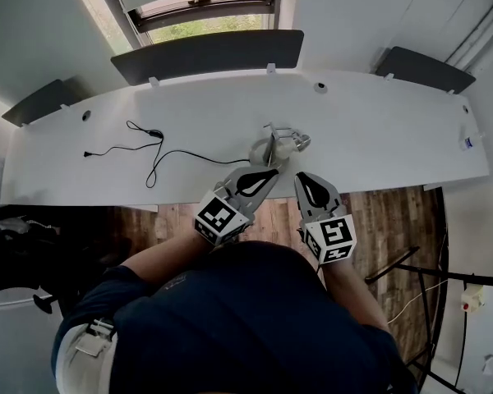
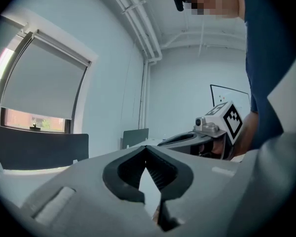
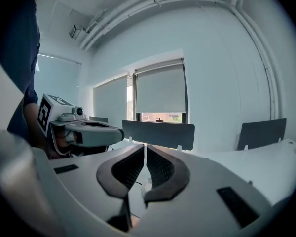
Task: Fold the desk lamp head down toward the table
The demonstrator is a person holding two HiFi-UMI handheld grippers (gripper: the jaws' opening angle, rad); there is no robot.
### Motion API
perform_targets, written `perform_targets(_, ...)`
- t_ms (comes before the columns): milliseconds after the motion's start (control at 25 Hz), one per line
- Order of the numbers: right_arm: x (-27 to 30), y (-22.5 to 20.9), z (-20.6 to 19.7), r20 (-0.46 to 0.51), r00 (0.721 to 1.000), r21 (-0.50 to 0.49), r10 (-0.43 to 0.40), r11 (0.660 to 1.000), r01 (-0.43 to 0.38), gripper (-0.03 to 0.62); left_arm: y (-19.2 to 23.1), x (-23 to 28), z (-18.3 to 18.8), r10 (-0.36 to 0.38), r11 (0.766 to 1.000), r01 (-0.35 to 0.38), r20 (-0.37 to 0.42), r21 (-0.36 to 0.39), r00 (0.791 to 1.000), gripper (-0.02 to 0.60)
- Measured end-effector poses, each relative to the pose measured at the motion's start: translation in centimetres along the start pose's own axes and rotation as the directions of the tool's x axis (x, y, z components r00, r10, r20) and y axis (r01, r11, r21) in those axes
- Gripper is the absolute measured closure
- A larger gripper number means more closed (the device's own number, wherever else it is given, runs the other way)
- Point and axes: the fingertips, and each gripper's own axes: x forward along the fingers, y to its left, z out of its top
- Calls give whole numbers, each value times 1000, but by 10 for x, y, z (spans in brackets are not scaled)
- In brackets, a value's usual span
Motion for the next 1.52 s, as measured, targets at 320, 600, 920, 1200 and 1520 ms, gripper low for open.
perform_targets(320, -17, 13, -13, 24, 1000, 39, 2, 999, -3, 579, -35, 3, -1, -70, 997, 70, 5, -30, 998, 575)
perform_targets(600, -21, 17, -8, 46, 999, 26, 6, 1000, -7, 583, -41, 3, 1, -80, 996, 80, 17, -37, 997, 575)
perform_targets(920, -21, 20, -9, 40, 999, 19, 19, 1000, -20, 583, -43, 1, 4, -81, 995, 83, 33, -50, 996, 575)
perform_targets(1200, -19, 25, -6, 37, 999, 5, 34, 999, -34, 583, -42, -3, 7, -79, 996, 81, 39, -44, 996, 575)
perform_targets(1520, -17, 28, -5, 33, 999, 10, 39, 999, -39, 583, -38, -6, 7, -63, 996, 66, 44, -62, 997, 575)
